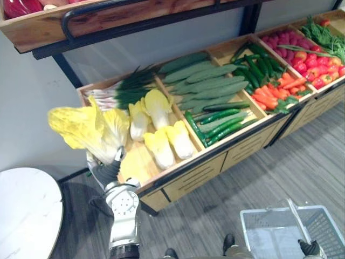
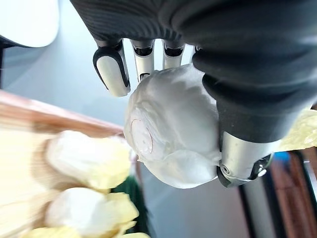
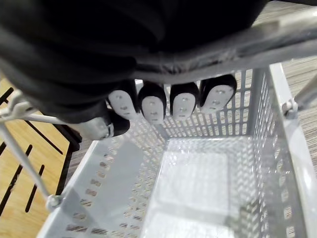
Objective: Pick vegetable in the basket
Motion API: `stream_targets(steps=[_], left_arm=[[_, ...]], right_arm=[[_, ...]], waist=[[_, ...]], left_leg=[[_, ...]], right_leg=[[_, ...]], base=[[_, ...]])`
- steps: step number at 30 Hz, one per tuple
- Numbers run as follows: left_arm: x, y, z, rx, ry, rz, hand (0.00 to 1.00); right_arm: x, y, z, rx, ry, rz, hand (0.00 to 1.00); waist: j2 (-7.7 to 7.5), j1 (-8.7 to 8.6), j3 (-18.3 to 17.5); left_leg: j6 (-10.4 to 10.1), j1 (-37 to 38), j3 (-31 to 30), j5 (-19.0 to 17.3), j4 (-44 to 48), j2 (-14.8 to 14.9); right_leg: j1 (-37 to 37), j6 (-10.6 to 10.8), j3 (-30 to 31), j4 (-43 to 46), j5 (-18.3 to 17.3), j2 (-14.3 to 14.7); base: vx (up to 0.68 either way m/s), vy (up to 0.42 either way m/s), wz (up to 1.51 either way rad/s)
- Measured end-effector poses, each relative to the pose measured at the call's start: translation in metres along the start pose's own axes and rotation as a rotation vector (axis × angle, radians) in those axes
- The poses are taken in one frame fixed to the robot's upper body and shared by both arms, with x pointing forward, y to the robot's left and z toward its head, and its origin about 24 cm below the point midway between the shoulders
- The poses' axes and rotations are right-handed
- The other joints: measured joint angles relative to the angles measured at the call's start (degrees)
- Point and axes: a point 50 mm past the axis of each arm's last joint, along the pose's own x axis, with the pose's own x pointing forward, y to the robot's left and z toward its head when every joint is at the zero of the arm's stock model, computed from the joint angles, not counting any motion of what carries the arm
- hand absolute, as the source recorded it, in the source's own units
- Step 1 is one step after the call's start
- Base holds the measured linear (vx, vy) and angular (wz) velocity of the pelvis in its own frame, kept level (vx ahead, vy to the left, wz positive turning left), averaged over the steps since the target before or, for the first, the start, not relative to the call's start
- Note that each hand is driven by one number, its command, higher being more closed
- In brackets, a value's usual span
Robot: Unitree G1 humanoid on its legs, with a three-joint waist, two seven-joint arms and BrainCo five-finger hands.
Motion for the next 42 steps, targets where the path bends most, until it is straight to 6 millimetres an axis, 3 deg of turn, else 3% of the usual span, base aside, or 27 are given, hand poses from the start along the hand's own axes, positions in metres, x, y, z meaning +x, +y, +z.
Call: stream_targets(steps=[3,8,14,20,22,27,32,35,37,42], left_arm=[[0.0,-0.004,0.018,-0.009,-0.1,-0.047,1.0],[-0.017,-0.025,0.036,-0.021,-0.234,-0.335,1.0],[-0.033,-0.041,0.045,-0.039,-0.339,-0.722,1.0],[-0.043,-0.055,0.046,-0.137,-0.276,-1.038,1.0],[-0.046,-0.058,0.046,-0.157,-0.255,-1.144,1.0],[-0.068,-0.08,0.061,-0.208,-0.306,-1.476,1.0],[-0.096,-0.089,0.075,-0.254,-0.366,-1.708,1.0],[-0.111,-0.087,0.072,-0.235,-0.367,-1.836,1.0],[-0.122,-0.086,0.068,-0.225,-0.351,-1.914,1.0],[-0.126,-0.089,0.057,-0.175,-0.318,-1.97,1.0]], right_arm=[[0.004,-0.009,-0.001,-0.011,0.002,-0.005,1.0],[0.02,-0.047,0.022,-0.096,-0.096,-0.052,1.0],[0.021,-0.084,0.109,-0.387,-0.499,-0.077,1.0],[0.007,-0.085,0.179,-0.535,-0.748,-0.08,1.0],[-0.004,-0.081,0.201,-0.572,-0.844,-0.084,1.0],[-0.049,-0.079,0.255,-0.681,-1.167,-0.114,1.0],[-0.07,-0.06,0.271,-0.805,-1.314,-0.084,1.0],[-0.084,-0.051,0.286,-0.885,-1.402,-0.087,1.0],[-0.09,-0.049,0.293,-0.908,-1.436,-0.093,1.0],[-0.099,-0.058,0.311,-0.938,-1.477,-0.142,1.0]], waist=[[-0.4,0.12,-0.79],[-0.06,-0.11,-1.03],[0.91,-0.63,-1.62],[1.31,-0.38,-1.6],[1.37,-0.1,-1.48],[2.3,-0.28,-1.15],[2.56,-0.29,-0.81],[2.57,-0.18,-0.74],[2.69,-0.26,-0.59],[2.94,-0.62,0.97]], left_leg=[[0.0,0.47,1.51,0.0,0.0,0.14],[-0.59,2.98,6.7,-1.19,0.01,0.24],[-1.7,6.95,18.23,-3.16,0.33,0.31],[-3.31,10.71,27.94,-4.78,0.36,0.04],[-4.13,11.8,31.64,-5.83,1.68,0.52],[-5.82,12.18,39.06,-11.2,11.43,4.96],[-6.93,13.21,42.78,-12.22,14.85,7.62],[-7.35,13.28,45.65,-12.5,16.18,8.28],[-7.44,14.31,47.11,-12.56,16.34,8.45],[-7.41,15.83,49.19,-12.57,17.01,8.44]], right_leg=[[-0.42,0.15,1.61,-0.02,0.19,0.33],[-1.04,0.54,6.93,-0.27,0.8,1.31],[-3.7,0.27,18.77,-1.33,3.36,4.18],[-4.87,0.21,28.15,-2.02,5.2,7.14],[-4.86,0.19,31.05,-1.98,5.53,8.32],[-5.77,0.17,36.4,-1.11,5.77,10.94],[-5.96,-0.02,37.92,-0.44,5.91,12.98],[-7.15,-0.02,39.46,0.18,5.91,13.98],[-7.14,-0.03,40.34,0.26,5.92,14.52],[-7.26,-0.02,40.61,1.85,5.89,15.15]], base=[[0.0,-0.017,-0.26],[0.0,-0.008,-0.53],[0.01,0.003,-1.05],[-0.01,-0.005,-0.85],[-0.03,-0.019,-0.84],[-0.03,-0.051,-0.63],[-0.03,-0.045,-0.27],[-0.07,-0.047,-0.3],[-0.07,-0.038,-0.28],[-0.07,-0.031,-0.19]])
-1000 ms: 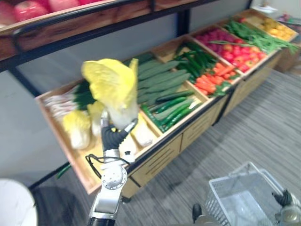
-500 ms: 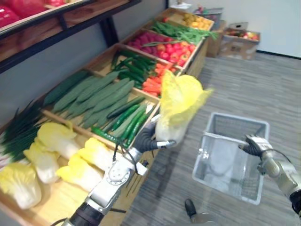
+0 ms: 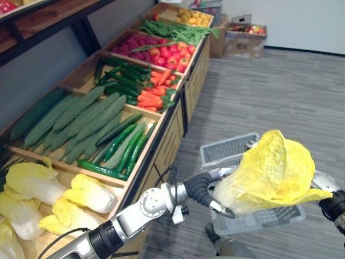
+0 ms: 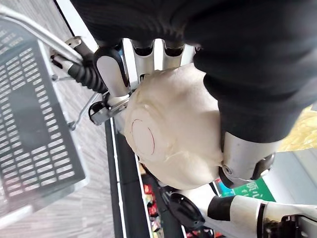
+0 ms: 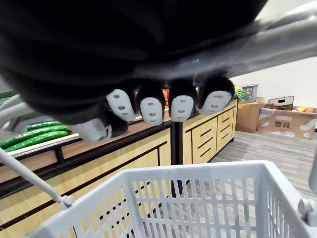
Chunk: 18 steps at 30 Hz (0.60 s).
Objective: Pick vegetable in the basket
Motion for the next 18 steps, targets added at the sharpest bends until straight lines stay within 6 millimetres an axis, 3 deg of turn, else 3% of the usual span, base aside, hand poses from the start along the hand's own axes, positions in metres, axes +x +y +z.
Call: stream_targets(steps=[5,11,18], left_arm=[[-0.007,-0.01,-0.025,0.05,0.134,-0.08,1.0],[-0.015,-0.017,-0.055,0.138,0.279,-0.129,1.0],[-0.002,-0.014,-0.092,0.25,0.406,-0.098,1.0]], right_arm=[[0.008,-0.014,0.002,-0.033,-0.024,-0.025,1.0],[0.01,-0.018,0.004,-0.022,-0.031,-0.04,1.0],[0.021,-0.034,0.023,0.023,-0.103,-0.104,1.0]], waist=[[-0.07,-1.2,0.21],[-0.07,-1.75,0.21],[-0.08,-2.7,0.21]], left_leg=[[0.05,-0.02,0.8,-0.03,0.56,0.21],[0.12,-0.03,0.8,-0.15,1.19,0.61],[0.12,-0.06,0.7,-0.15,1.27,0.79]], right_leg=[[-0.42,0.19,-0.09,-0.03,-0.35,0.1],[-0.42,0.18,-0.33,0.01,-0.35,0.14],[-0.41,-0.12,-0.58,0.18,-0.13,0.17]], base=[[-0.07,-0.058,-0.06],[-0.06,-0.034,0.0],[-0.04,-0.005,0.01]])
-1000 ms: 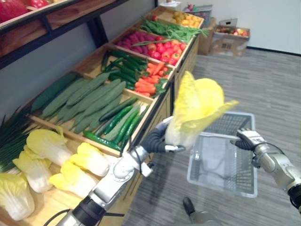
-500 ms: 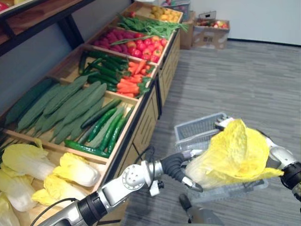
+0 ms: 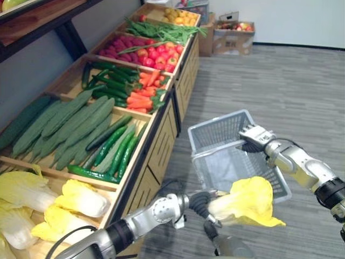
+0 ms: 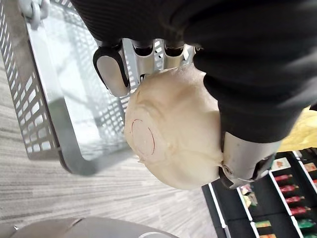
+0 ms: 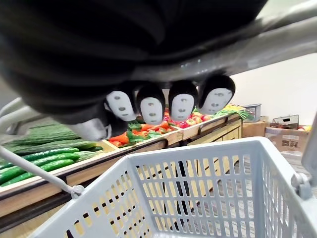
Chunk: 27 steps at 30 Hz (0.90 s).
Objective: Pick vegetable in the basket
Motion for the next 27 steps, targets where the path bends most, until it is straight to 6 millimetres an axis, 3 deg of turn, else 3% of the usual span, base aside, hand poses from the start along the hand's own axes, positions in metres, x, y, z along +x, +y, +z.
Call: stream_targets(steps=[6,14,15,27], left_arm=[[0.025,0.016,-0.012,0.114,0.094,0.11,1.0],[0.036,0.024,-0.03,0.256,0.235,0.147,1.0],[0.037,0.028,-0.033,0.29,0.258,0.141,0.0],[0.026,0.067,-0.052,0.369,0.411,0.281,0.0]], right_arm=[[0.007,0.002,0.01,0.062,-0.029,-0.014,1.0],[0.007,0.003,0.011,0.063,-0.04,0.013,1.0],[0.007,0.003,0.011,0.065,-0.041,0.015,1.0],[0.008,-0.002,0.017,0.095,-0.082,0.0,1.0]], waist=[[-0.01,-0.01,0.0],[-0.34,-0.24,0.14],[-0.37,-0.27,0.15],[-1.26,-0.24,2.13]], left_leg=[[0.0,-0.01,0.01,0.0,0.15,0.13],[-0.63,-0.6,0.08,-0.4,-0.18,-0.13],[-0.61,-0.6,0.08,-0.39,-0.35,-0.24],[-0.18,-0.85,-1.68,-0.09,-2.41,-1.78]], right_leg=[[0.0,-0.01,-0.07,0.12,0.01,0.02],[-0.25,-0.36,0.52,-0.62,-0.18,-0.03],[-0.24,-0.39,0.55,-0.61,0.01,-0.03],[0.02,-0.4,0.41,-0.61,0.11,-0.97]], base=[[-0.04,-0.003,0.01],[-0.04,-0.004,-0.01],[0.0,0.0,0.0],[-0.04,-0.013,0.05]])
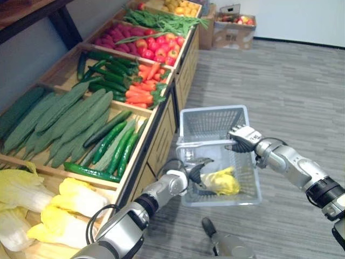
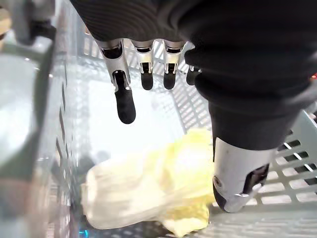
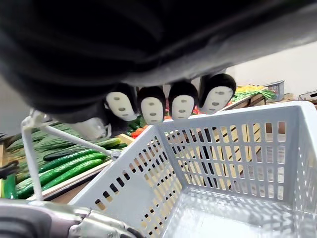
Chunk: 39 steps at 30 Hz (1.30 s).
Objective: Pick vegetable in the basket
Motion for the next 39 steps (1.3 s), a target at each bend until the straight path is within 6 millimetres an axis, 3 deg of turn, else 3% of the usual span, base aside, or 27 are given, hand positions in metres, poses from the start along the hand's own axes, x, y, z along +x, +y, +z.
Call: stream_targets(steps=[7,13,21,24,28,31,37,39], left_arm=[[0.002,0.008,0.006,-0.025,-0.027,0.025,0.0],[-0.006,0.031,0.022,-0.095,-0.152,0.098,0.0],[-0.026,0.041,0.056,-0.209,-0.373,0.111,0.0],[-0.033,0.045,0.069,-0.233,-0.451,0.115,0.0],[-0.057,0.053,0.091,-0.268,-0.627,0.046,0.0],[-0.069,0.052,0.098,-0.258,-0.689,-0.001,0.0],[-0.1,0.056,0.124,-0.263,-0.864,-0.068,0.0],[-0.112,0.06,0.129,-0.27,-0.918,-0.066,0.0]], right_arm=[[-0.001,-0.005,-0.007,0.002,0.032,-0.005,1.0],[-0.012,-0.008,-0.023,0.035,0.119,-0.035,1.0],[-0.044,0.03,-0.042,0.124,0.285,0.05,1.0],[-0.052,0.034,-0.048,0.158,0.343,0.033,1.0],[-0.063,0.044,-0.057,0.224,0.432,0.01,1.0],[-0.068,0.051,-0.06,0.256,0.469,0.006,1.0],[-0.11,0.084,-0.078,0.378,0.693,0.009,1.0],[-0.137,0.101,-0.083,0.438,0.811,0.007,1.0]], waist=[[0.07,0.07,0.97],[0.04,0.43,1.0],[0.07,1.83,0.97],[0.11,1.99,0.94],[0.17,3.31,0.57],[0.02,3.39,-0.41],[0.12,5.48,-2.55],[0.17,6.42,-3.77]], left_leg=[[1.13,-2.1,-4.37,0.92,-1.69,-0.93],[1.43,-3.02,-7.54,1.24,-2.16,-1.29],[2.02,-4.24,-12.07,1.6,-2.14,-1.15],[2.41,-5.02,-14.0,1.86,-2.2,-0.98],[2.64,-5.19,-15.87,1.79,-1.9,-0.49],[2.9,-6.24,-17.41,1.96,-1.84,-0.34],[3.91,-8.44,-22.79,2.62,-1.93,-0.6],[4.61,-10.04,-25.84,3.05,-2.95,-1.57]], right_leg=[[0.02,0.01,-3.16,-0.48,-0.01,-1.98],[0.99,0.01,-5.64,-0.84,-0.01,-3.53],[2.39,0.02,-9.72,-1.6,-0.01,-5.33],[2.96,0.02,-11.59,-1.6,-0.01,-5.91],[4.14,0.04,-13.94,-1.67,-0.04,-6.56],[4.17,0.04,-15.72,-1.84,-0.06,-7.13],[5.25,0.13,-20.64,-1.6,-0.11,-8.86],[5.3,0.44,-23.44,-1.47,-0.34,-10.3]], base=[[-0.09,-0.056,0.27],[-0.11,-0.04,0.25],[-0.09,-0.042,0.27],[-0.09,-0.042,0.37],[-0.08,-0.034,0.25],[-0.06,-0.031,0.35],[-0.06,-0.013,0.46],[-0.08,0.004,0.65]])
